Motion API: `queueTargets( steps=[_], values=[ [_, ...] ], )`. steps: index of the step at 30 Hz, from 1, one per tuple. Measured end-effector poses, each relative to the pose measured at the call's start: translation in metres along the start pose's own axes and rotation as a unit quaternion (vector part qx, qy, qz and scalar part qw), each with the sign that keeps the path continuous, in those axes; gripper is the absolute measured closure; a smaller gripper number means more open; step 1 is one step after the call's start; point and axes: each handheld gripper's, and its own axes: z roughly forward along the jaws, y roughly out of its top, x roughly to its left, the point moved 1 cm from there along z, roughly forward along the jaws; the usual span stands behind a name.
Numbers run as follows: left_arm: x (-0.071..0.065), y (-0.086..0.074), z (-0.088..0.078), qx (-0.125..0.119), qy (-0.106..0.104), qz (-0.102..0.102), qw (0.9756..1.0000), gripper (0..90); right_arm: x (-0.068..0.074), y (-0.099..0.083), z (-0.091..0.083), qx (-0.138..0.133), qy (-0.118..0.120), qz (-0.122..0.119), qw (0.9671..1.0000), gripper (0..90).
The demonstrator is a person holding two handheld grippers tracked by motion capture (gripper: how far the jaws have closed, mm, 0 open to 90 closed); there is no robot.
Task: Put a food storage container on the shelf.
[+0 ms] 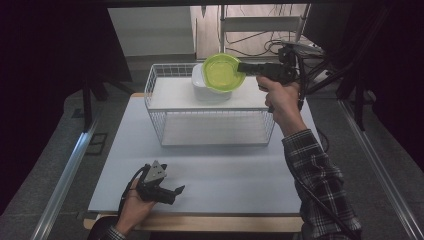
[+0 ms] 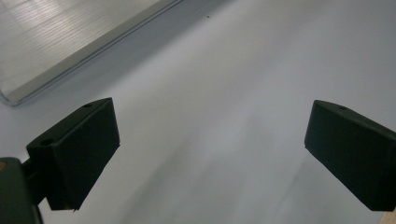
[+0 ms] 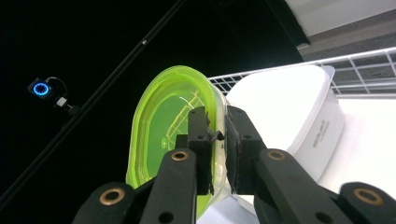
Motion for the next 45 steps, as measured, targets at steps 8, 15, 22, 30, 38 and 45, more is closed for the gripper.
queueTargets(
  steps=[8, 15, 22, 30, 38, 45],
  values=[
    [0.000, 0.000, 0.000, 0.001, 0.000, 0.001, 1.0000, 2.9, 0.001, 0.007, 0.007, -0.008, -0.008, -0.001, 0.9999, 81.4],
    [0.000, 0.000, 0.000, 0.002, -0.001, 0.002, 1.0000, 2.9, 0.002, 0.014, 0.012, -0.016, -0.018, -0.002, 0.9997, 81.4],
    [-0.001, 0.000, 0.000, 0.001, -0.002, 0.002, 1.0000, 2.9, 0.000, 0.019, 0.019, -0.021, -0.030, -0.005, 0.9993, 81.4],
    [-0.001, 0.000, 0.000, 0.001, -0.004, 0.002, 1.0000, 2.9, -0.002, 0.024, 0.028, -0.023, -0.047, -0.010, 0.9986, 81.4],
    [-0.001, 0.000, 0.000, 0.001, -0.007, 0.003, 1.0000, 3.0, -0.004, 0.028, 0.037, -0.027, -0.058, -0.005, 0.9979, 81.4],
    [-0.001, 0.000, 0.000, 0.001, -0.007, 0.004, 1.0000, 2.9, -0.002, 0.028, 0.045, -0.019, -0.066, -0.008, 0.9976, 81.2]
  ],
)
